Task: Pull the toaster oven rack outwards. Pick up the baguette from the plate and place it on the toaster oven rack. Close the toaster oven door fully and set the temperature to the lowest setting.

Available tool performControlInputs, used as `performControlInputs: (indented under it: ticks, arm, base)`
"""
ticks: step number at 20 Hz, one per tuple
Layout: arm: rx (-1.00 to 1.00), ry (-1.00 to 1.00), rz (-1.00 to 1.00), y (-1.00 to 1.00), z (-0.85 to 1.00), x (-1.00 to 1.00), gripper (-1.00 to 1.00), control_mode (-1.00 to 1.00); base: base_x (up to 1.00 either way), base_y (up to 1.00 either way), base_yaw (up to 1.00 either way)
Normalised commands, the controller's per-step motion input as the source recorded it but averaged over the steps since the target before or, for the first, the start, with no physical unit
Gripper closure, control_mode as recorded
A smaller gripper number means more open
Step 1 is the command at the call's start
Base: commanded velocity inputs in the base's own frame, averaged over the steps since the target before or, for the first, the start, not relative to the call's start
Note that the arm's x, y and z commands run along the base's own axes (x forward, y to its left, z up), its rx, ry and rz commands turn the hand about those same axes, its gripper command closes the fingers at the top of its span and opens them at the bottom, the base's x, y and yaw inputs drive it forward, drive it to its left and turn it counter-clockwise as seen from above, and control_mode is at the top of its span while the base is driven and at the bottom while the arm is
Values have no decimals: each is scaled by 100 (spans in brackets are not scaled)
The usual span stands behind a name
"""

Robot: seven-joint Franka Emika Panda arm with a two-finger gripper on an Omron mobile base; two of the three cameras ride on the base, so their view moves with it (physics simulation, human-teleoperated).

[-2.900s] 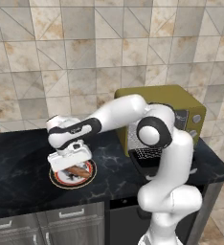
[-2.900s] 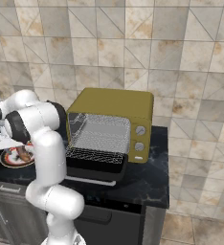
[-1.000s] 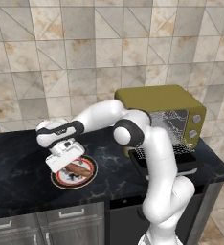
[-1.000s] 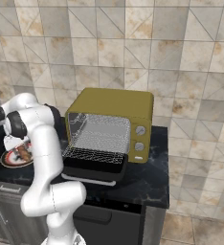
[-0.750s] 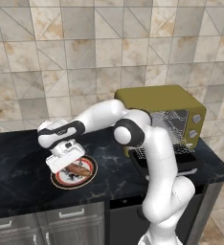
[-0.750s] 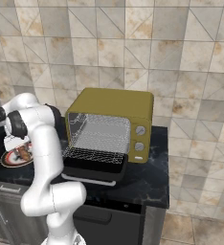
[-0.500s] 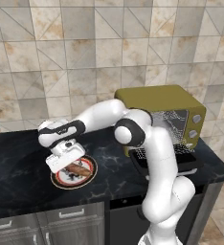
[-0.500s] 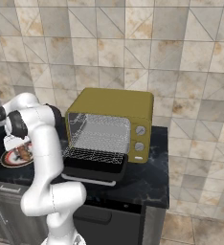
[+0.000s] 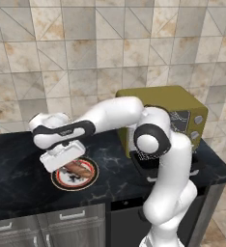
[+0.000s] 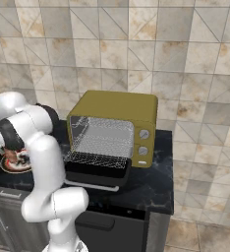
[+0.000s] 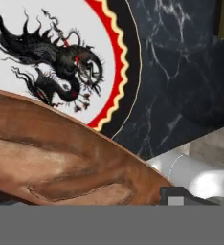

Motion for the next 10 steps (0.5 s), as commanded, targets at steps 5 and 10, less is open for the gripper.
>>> performControlInputs:
  ticks: [5, 10]
  arm:
    - [17, -2, -8, -74, 99, -33, 100, -100]
    - [25, 1, -24, -89, 88, -19, 100, -100]
  base:
    - [0, 0, 0]
    - [0, 0, 0]
